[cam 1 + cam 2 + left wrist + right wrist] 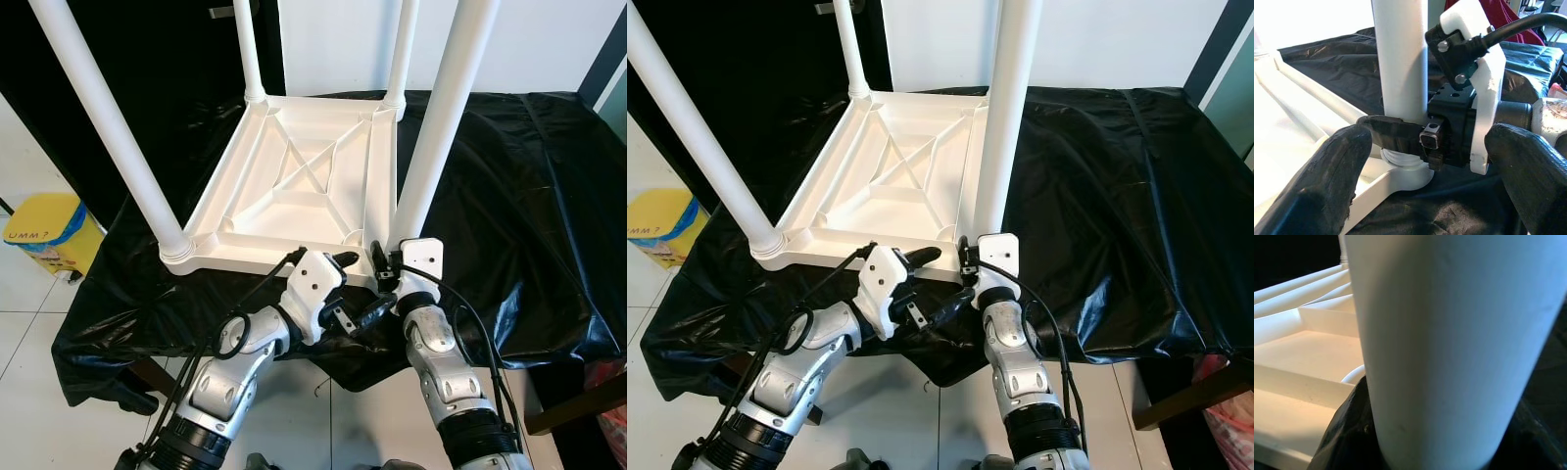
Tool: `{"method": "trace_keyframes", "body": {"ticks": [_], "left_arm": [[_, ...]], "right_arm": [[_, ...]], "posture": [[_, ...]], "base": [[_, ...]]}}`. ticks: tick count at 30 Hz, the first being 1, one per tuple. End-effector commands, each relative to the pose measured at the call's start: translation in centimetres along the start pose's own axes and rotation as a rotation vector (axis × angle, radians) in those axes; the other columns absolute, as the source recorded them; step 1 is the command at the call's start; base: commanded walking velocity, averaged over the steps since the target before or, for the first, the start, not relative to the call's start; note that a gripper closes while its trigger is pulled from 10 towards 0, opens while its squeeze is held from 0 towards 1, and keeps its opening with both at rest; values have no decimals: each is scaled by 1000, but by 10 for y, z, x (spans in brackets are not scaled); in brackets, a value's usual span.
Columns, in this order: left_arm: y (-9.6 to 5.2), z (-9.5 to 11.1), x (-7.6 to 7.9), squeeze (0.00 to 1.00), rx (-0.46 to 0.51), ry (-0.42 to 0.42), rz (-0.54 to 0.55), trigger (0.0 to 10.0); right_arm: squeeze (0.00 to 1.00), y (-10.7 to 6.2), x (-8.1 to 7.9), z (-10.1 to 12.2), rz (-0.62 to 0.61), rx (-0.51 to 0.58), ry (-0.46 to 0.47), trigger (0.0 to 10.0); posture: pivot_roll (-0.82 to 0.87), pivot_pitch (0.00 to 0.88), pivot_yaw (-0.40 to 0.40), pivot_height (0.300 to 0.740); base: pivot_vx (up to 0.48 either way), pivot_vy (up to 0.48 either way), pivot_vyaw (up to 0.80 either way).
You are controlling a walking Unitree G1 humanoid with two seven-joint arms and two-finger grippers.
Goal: Building children table
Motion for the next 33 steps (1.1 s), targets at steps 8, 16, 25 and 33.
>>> {"method": "trace_keyframes", "body": {"ticks": [8,16,25,33], "left_arm": [[-3,-2,0,0,-4,0,12,10000],[-4,-1,-3,0,-2,0,24,10000],[-4,0,-5,0,-7,4,9,10000],[-4,-2,1,0,-19,-8,-38,10000]], "right_arm": [[0,-8,-5,-9,93,-15,5,10000],[1000,-18,12,8,193,68,-15,10000],[0,-20,34,12,342,78,-64,10000],[0,-14,36,11,457,56,-100,10000]], "posture": [[-111,56,11,740],[-115,65,15,740],[-126,71,36,740],[-129,64,47,740]], "base": [[0,0,0],[0,0,0],[0,0,0],[0,0,0]]}}
Point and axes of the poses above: a point about 5 cm out from each wrist's last joint towards the gripper, its own y axis pointing out of the wrist towards the gripper, its own z axis along the axis of the wrist's last joint, x = y × z, the point moved 5 cm from there along y, pointing out of the wrist towards the gripper, and after that the axes turned 6 degrees about -y, right-handed, at the moved point
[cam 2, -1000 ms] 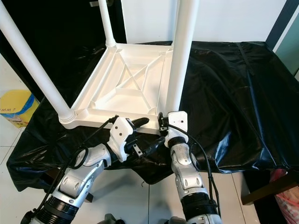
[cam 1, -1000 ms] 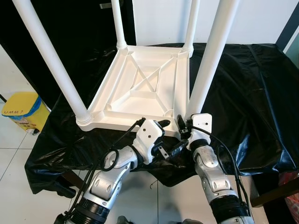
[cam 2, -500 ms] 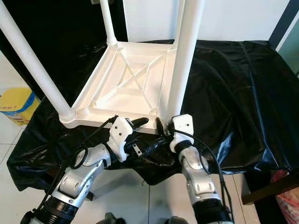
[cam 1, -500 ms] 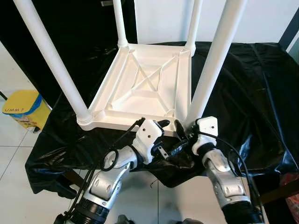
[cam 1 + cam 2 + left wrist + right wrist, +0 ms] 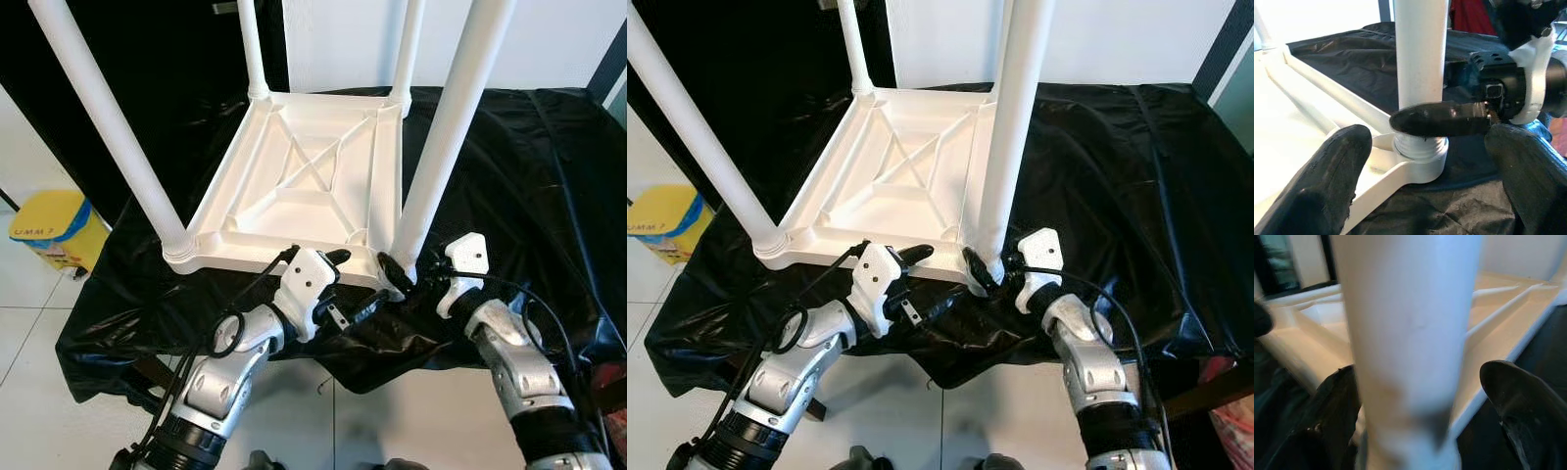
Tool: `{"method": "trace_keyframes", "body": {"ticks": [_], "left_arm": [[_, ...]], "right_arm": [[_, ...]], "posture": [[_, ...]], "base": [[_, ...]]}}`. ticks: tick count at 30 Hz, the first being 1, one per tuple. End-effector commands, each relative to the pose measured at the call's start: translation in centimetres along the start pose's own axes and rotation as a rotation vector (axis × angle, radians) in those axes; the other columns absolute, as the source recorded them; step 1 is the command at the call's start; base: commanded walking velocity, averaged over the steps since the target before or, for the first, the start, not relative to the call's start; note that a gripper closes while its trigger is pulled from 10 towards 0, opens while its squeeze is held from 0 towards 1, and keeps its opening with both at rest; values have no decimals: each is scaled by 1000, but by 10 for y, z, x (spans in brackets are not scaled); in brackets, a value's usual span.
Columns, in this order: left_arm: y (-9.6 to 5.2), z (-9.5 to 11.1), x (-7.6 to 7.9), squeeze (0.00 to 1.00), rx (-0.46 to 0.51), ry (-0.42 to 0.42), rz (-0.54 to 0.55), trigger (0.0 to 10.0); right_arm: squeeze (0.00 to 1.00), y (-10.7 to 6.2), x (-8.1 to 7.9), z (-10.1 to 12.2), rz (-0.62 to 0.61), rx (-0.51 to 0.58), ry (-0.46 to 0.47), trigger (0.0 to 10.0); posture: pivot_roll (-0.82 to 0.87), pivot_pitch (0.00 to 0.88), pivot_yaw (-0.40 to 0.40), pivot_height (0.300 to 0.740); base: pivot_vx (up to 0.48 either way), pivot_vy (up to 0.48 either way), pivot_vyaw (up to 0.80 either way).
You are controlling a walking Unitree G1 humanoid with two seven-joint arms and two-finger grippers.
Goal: Building children table
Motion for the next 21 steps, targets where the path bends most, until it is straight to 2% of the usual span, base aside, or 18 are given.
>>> {"method": "trace_keyframes", "body": {"ticks": [1,5,7,8,10,12,17,18,19,21], "left_arm": [[-1,-3,10,0,-20,-17,-75,10000],[-2,-6,15,0,-40,-21,-115,10000],[-2,-6,15,0,-40,-21,-115,10000],[-1,-6,16,0,-44,-22,-125,10000],[-1,-6,16,0,-44,-22,-125,10000],[0,-6,18,0,-47,-24,-137,10000],[0,-6,20,0,-50,-28,-146,10000],[0,-6,21,0,-50,-30,-148,10000],[0,-6,22,0,-50,-31,-146,10000],[0,-6,22,0,-50,-31,-146,10000]], "right_arm": [[0,5,-2,-4,69,-25,1,10000],[0,15,0,-4,130,-36,-26,10000],[0,15,0,-4,130,-36,-26,10000],[0,22,2,-1,145,-34,-45,10000],[0,22,2,-1,145,-34,-45,10000],[0,36,3,5,176,-32,-68,10000],[0,43,2,8,202,-31,-78,10000],[0,44,2,9,214,-33,-82,7490],[0,44,3,9,219,-33,-84,0],[0,44,3,9,219,-33,-84,0]], "posture": [[-131,59,55,740],[-132,55,64,740],[-132,55,64,740],[-132,53,68,740],[-132,53,68,740],[-132,53,72,740],[-130,53,70,740],[-124,54,63,740],[-124,54,63,740],[-124,54,63,740]], "base": [[0,0,0],[0,0,0],[0,0,0],[0,0,0],[0,0,0],[0,0,0],[0,0,0],[0,0,0],[0,0,0],[0,0,0]]}}
Point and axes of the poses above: a point about 5 cm out from each wrist's last joint towards the gripper, its own y axis pointing out of the wrist towards the gripper, its own z axis along the axis of the wrist's last joint, x = y × z, the point moved 5 cm from there along y, pointing out of the wrist towards the gripper, and after that the axes turned 6 degrees about -y, right-handed, at the moved point
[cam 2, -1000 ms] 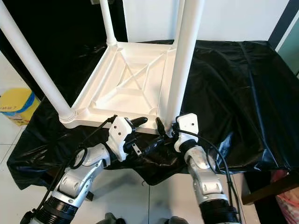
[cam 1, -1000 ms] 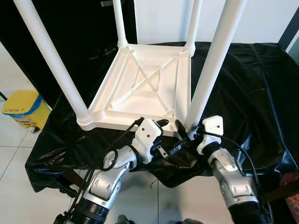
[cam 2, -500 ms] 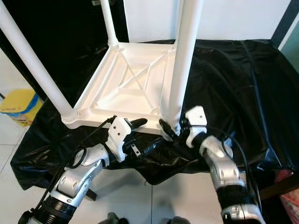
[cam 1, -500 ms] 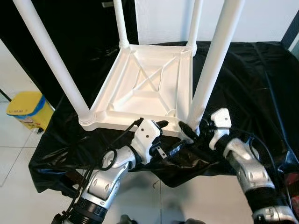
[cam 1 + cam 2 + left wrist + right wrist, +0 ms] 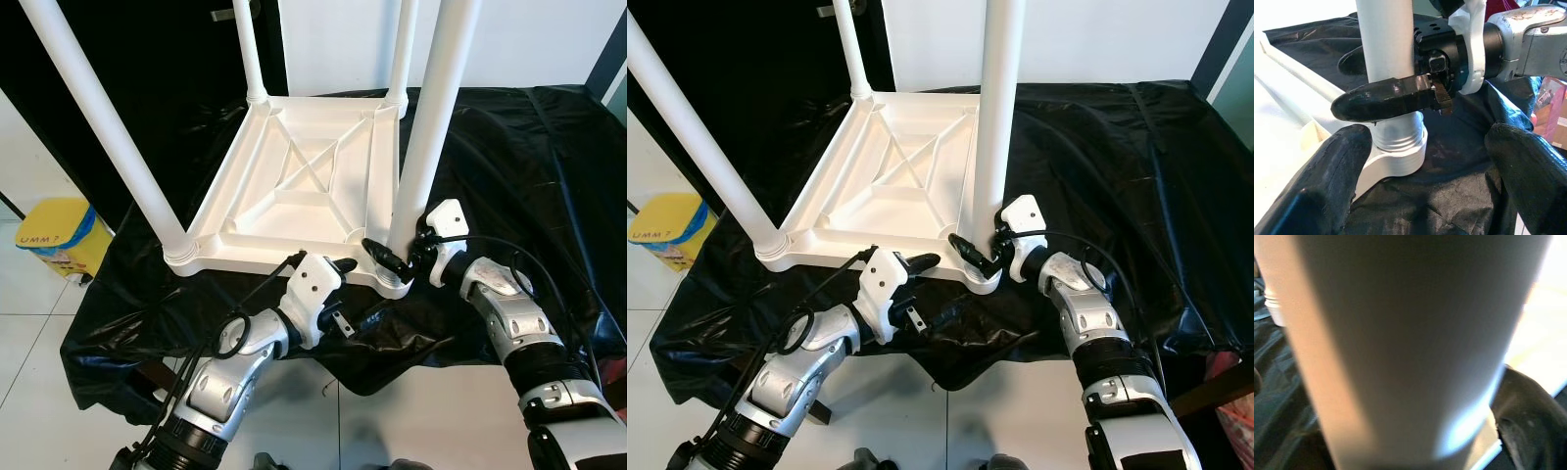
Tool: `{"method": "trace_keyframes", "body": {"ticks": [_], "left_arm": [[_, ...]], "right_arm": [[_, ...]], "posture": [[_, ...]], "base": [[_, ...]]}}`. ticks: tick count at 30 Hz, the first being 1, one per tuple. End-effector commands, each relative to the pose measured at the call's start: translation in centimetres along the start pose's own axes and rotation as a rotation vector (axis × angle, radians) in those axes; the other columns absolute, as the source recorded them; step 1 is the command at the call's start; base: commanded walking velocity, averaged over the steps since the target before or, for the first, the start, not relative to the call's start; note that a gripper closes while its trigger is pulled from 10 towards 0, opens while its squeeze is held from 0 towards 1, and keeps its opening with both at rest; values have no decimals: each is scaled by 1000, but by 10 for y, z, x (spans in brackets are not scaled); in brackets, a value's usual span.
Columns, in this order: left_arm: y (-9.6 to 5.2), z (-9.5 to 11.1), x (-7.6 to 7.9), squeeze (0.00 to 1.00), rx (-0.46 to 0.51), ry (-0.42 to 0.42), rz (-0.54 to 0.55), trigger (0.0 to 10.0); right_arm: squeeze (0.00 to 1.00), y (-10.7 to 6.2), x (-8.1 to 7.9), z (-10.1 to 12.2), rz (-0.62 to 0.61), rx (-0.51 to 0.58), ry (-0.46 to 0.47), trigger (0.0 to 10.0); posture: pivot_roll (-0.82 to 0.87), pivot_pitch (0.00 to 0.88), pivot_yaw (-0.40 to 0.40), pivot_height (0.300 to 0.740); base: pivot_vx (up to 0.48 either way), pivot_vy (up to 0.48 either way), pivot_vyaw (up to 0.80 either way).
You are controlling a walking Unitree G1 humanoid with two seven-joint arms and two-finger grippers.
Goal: Building children table
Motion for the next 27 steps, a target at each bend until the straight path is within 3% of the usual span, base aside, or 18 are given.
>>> {"method": "trace_keyframes", "body": {"ticks": [1,14,15,23,27], "left_arm": [[-2,0,13,0,-13,3,-105,10000],[-2,-2,17,0,-12,-11,-101,10000],[-1,-2,17,0,-11,-13,-103,10000],[0,-2,17,0,-5,-11,-97,10000],[1,-1,15,0,0,-11,-84,10000]], "right_arm": [[0,3,-3,1,39,-9,-28,0],[0,-11,-7,-14,55,-28,4,0],[0,-12,-10,-16,34,-34,25,10000],[0,-14,-18,-17,-72,-30,65,10000],[0,-16,-20,-21,-207,-50,63,10000]], "posture": [[-122,55,57,740],[-136,55,52,740],[-148,49,55,740],[-156,49,47,740],[-163,51,42,740]], "base": [[0,0,0],[0,0,0],[0,0,0],[0,0,0],[0,0,0]]}}
Point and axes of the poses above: a point about 5 cm out from each wrist's last joint towards the gripper, its own y axis pointing out of the wrist towards the gripper, its own z axis along the axis of the wrist's last joint, x = y × z, the point moved 5 cm from there along y, pointing out of the wrist towards the gripper, and after that the axes turned 6 degrees about -y, right-handed, at the moved point
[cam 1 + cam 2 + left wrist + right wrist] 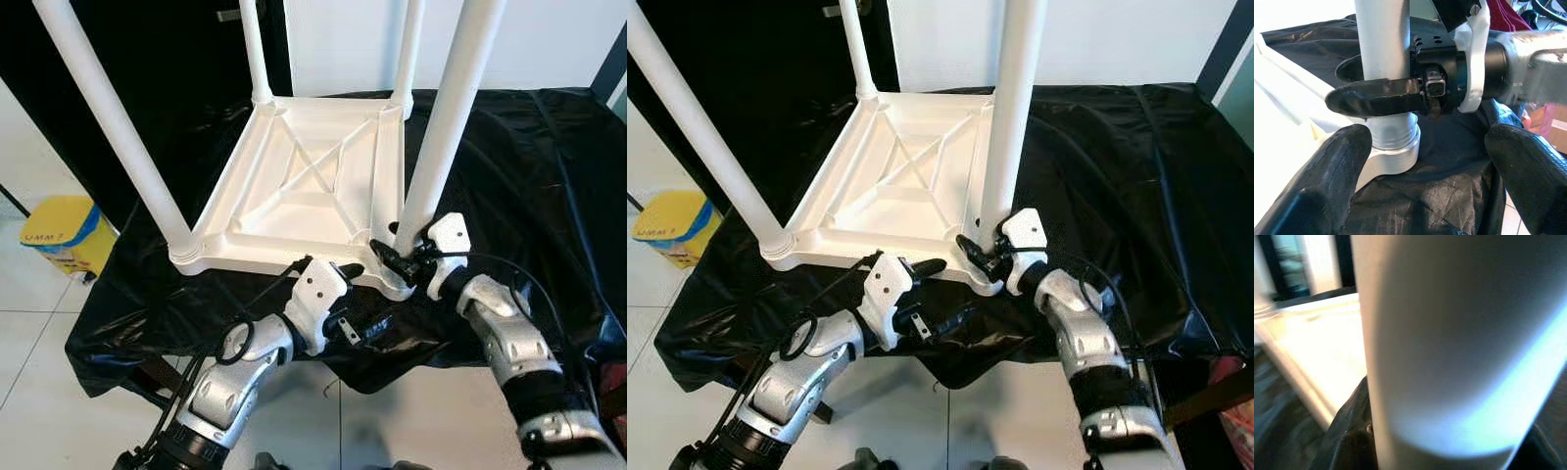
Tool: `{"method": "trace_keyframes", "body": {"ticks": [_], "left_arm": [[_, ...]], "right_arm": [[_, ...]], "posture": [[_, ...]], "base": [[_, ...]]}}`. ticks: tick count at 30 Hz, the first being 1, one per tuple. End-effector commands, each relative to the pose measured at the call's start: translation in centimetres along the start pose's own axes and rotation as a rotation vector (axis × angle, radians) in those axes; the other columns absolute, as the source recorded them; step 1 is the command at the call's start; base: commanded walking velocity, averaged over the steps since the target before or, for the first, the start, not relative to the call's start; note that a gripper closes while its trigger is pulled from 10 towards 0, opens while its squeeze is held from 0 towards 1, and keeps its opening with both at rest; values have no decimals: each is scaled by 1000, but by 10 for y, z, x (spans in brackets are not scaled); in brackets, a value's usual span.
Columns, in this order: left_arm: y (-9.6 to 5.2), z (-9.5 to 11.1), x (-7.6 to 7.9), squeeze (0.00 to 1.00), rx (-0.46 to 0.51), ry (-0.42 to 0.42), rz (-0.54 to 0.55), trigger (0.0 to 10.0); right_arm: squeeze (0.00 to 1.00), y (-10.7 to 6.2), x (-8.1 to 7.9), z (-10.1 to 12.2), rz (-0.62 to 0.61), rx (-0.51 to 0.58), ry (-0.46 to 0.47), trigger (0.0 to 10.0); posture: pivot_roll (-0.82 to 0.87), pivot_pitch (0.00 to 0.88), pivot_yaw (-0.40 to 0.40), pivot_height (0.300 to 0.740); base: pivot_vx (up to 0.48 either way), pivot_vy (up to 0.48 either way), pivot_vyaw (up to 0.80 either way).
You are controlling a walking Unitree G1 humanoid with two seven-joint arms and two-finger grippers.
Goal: Building children table
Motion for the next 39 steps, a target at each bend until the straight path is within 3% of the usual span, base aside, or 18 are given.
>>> {"method": "trace_keyframes", "body": {"ticks": [1,7,14,19,32,33,39], "left_arm": [[0,-2,4,0,-9,-1,-49,10000],[-1,-2,3,0,-8,-4,-35,10000],[-4,-2,-3,0,-6,2,-7,10000],[-6,-1,-7,0,-2,4,18,10000],[-4,0,-14,0,1,17,24,10000],[-3,1,-15,0,3,19,23,10000],[0,4,-16,0,11,26,18,10000]], "right_arm": [[0,-8,-2,-20,-76,-89,24,10000],[0,-23,0,-29,-366,-162,77,10000],[0,-35,1,-32,-616,-228,107,10000],[0,-31,-12,-24,-635,-219,127,10000],[0,-32,-1,-9,-603,-156,57,10000],[1000,-33,1,-9,-602,-154,53,10000],[1000,-36,6,-3,-567,-117,43,10000]], "posture": [[-166,50,40,740],[-165,50,41,740],[-150,62,34,740],[-143,66,31,740],[-161,44,37,740],[-165,38,37,740],[-173,37,44,740]], "base": [[0,0,0],[0,0,0],[0,0,0],[0,0,0],[0,0,0],[0,0,0],[0,0,0]]}}
Point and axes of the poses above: a point about 5 cm out from each wrist's last joint towards the gripper, its own y axis pointing out of the wrist towards the gripper, its own z axis along the axis of the wrist's last joint, x = y × z, the point moved 5 cm from there along y, pointing out of the wrist towards the gripper, and after that the axes turned 6 degrees about -y, right-handed, at the moved point
